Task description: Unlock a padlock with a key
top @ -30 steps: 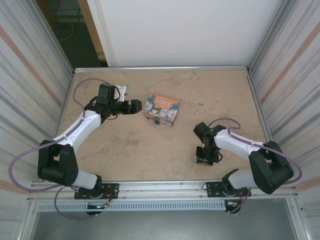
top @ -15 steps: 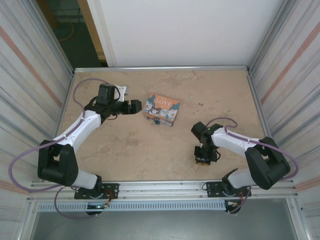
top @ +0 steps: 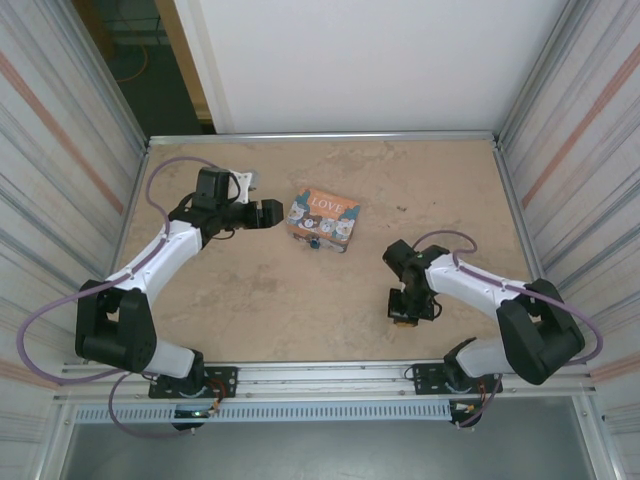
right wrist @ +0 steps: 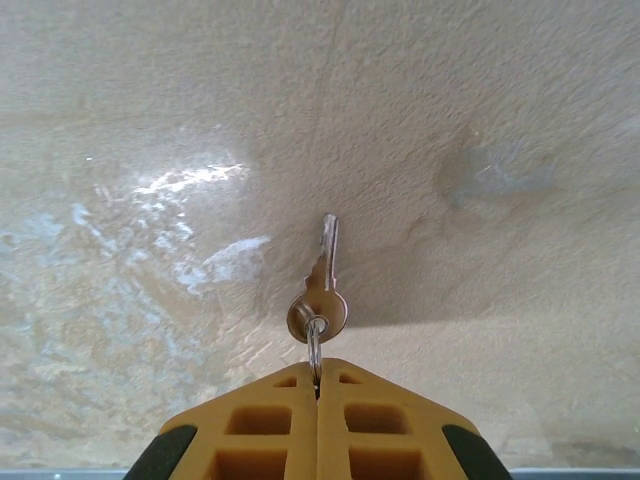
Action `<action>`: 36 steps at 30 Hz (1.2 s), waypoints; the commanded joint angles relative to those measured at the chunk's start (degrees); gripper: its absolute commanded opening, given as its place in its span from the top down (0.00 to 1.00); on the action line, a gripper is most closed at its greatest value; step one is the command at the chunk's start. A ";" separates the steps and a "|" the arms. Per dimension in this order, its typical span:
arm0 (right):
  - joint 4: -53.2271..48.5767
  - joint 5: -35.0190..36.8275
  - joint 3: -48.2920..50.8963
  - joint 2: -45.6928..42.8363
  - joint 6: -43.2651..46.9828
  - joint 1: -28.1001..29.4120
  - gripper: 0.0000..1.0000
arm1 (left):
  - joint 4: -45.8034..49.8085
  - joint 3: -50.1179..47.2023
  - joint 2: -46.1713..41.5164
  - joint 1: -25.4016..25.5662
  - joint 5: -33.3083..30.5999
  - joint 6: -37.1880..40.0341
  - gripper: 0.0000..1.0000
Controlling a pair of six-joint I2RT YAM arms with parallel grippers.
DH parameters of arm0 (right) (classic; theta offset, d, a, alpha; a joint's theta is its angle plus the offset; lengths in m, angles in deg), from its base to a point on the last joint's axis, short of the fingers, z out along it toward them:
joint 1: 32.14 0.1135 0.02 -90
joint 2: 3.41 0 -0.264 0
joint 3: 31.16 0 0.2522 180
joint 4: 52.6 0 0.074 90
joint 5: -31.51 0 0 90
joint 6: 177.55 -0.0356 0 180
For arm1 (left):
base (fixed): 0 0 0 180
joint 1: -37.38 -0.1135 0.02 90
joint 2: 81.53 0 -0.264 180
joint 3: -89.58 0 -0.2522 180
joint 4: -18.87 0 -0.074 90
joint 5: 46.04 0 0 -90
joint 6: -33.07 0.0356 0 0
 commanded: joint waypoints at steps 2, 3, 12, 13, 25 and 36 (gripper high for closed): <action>-3.86 3.06 -4.67 -2.59 2.27 1.04 1.00 | 0.97 -1.79 -3.49 -1.47 3.52 -2.80 0.18; -3.93 3.66 -5.81 -3.02 3.06 1.23 1.00 | 0.65 -2.30 -4.08 -1.92 4.83 -4.05 0.18; 0.23 6.82 -17.67 -3.71 16.28 3.96 1.00 | 0.00 -6.82 -8.78 -3.86 13.86 -16.72 0.19; 1.31 6.63 -18.97 -3.61 18.13 4.13 1.00 | -0.77 -7.50 -9.00 -3.89 15.13 -18.85 0.19; 20.33 1.15 -25.39 -3.06 25.56 5.92 1.00 | -27.78 -20.21 -10.14 -3.45 22.13 -55.94 0.19; 40.26 1.15 -22.29 -2.43 24.74 10.32 1.00 | -50.19 -22.33 -4.99 1.19 19.71 -80.71 0.15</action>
